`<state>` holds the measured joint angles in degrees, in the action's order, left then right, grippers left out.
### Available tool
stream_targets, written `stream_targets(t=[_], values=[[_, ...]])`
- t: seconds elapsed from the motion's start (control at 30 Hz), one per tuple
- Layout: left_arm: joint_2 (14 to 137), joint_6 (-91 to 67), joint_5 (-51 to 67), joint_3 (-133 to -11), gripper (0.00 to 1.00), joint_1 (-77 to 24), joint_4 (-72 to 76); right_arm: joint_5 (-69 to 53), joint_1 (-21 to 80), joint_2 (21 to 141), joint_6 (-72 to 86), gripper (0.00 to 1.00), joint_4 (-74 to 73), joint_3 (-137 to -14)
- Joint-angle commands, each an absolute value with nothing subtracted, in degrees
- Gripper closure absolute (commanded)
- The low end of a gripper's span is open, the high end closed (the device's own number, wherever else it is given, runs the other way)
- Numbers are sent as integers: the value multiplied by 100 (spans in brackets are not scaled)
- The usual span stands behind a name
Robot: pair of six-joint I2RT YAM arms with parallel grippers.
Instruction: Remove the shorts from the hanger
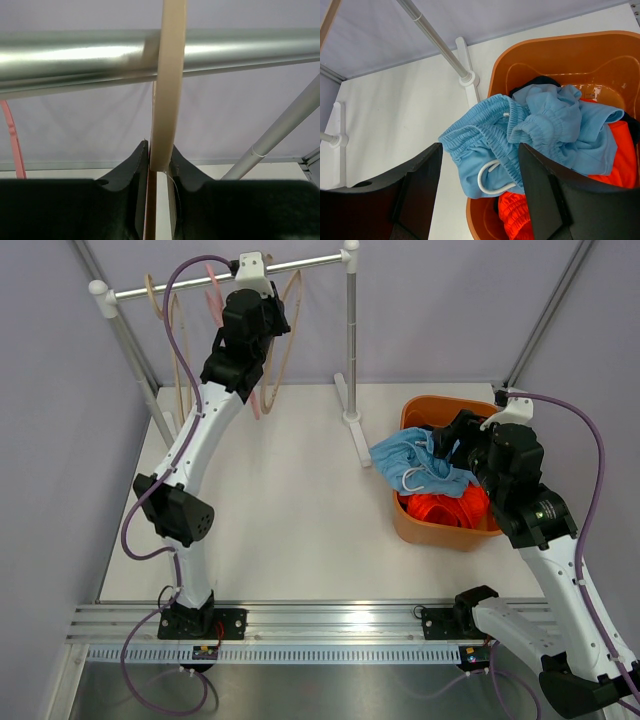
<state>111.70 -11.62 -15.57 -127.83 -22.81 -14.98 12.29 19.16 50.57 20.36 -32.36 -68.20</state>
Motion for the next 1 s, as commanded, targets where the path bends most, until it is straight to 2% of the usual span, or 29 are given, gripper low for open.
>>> stream_targets(t=[0.0, 0.67, 0.77, 0.8, 0.83, 0.97], values=[[10793, -1160, -1415, -12762, 76, -2285, -1327, 1107, 1898, 5054, 2022, 30, -3006, -6794], [10257, -1028, -1152, -12771, 61, -2540, -1906, 1134, 1898, 4913, 1951, 24, -3023, -6812], [10064, -1064, -1142, -12753, 55, -2688, -2117, 1099, 1898, 4896, 1934, 23, -3015, -6820], [9968, -950, -1282, -12753, 49, -2820, -2266, 1090, 1898, 4896, 1916, 22, -3006, -6820], [9915, -906, -1283, -12753, 49, -2821, -2355, 1090, 1898, 4887, 1916, 21, -3006, -6829], [9572, -747, -1520, -12762, 38, -3137, -2978, 854, 1898, 4860, 1898, 17, -2936, -6803]])
